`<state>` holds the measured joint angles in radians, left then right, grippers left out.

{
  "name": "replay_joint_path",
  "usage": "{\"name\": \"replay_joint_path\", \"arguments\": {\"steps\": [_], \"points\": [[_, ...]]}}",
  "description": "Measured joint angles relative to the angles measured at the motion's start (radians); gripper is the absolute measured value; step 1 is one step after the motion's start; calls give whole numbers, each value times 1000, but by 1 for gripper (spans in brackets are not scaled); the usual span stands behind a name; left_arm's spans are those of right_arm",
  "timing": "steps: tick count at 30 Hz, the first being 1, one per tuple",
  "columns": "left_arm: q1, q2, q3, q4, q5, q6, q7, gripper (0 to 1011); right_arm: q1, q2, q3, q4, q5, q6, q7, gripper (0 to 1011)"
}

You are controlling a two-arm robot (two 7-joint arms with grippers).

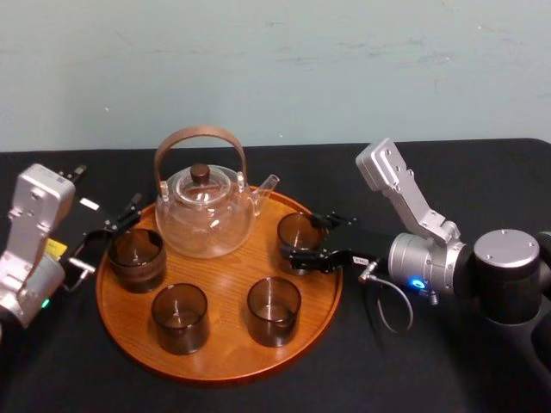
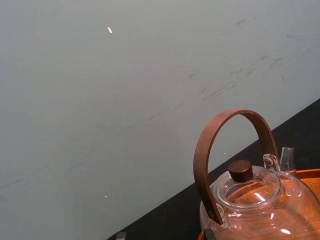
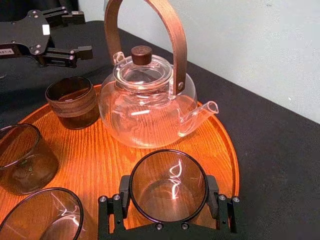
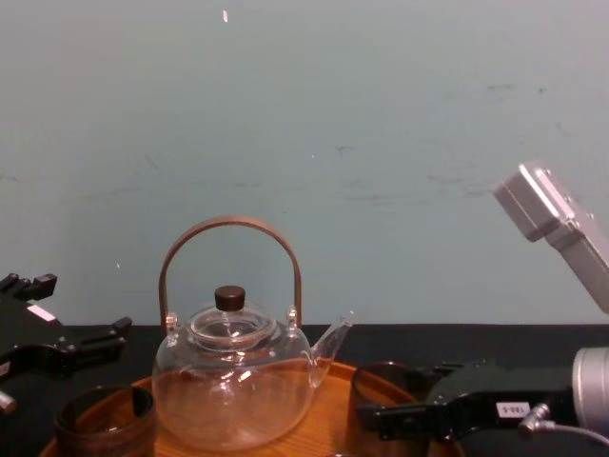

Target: Pick up the glass from the table and place it on the tray.

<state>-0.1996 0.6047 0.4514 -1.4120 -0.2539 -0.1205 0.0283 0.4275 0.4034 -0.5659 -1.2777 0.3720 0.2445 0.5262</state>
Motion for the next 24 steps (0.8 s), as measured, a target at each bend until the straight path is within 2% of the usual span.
{"name": "replay_joint_path", "arguments": {"steps": [9, 15, 24], "points": [[0, 0, 0, 0, 0, 0, 0, 1001, 0, 0, 0, -1, 1, 1, 0, 903], [0, 0, 0, 0, 0, 0, 0, 1001, 0, 0, 0, -1, 2, 1, 0, 1002], [0, 0, 0, 0, 0, 0, 0, 1001, 0, 0, 1, -1, 2, 2, 1, 1002]]}}
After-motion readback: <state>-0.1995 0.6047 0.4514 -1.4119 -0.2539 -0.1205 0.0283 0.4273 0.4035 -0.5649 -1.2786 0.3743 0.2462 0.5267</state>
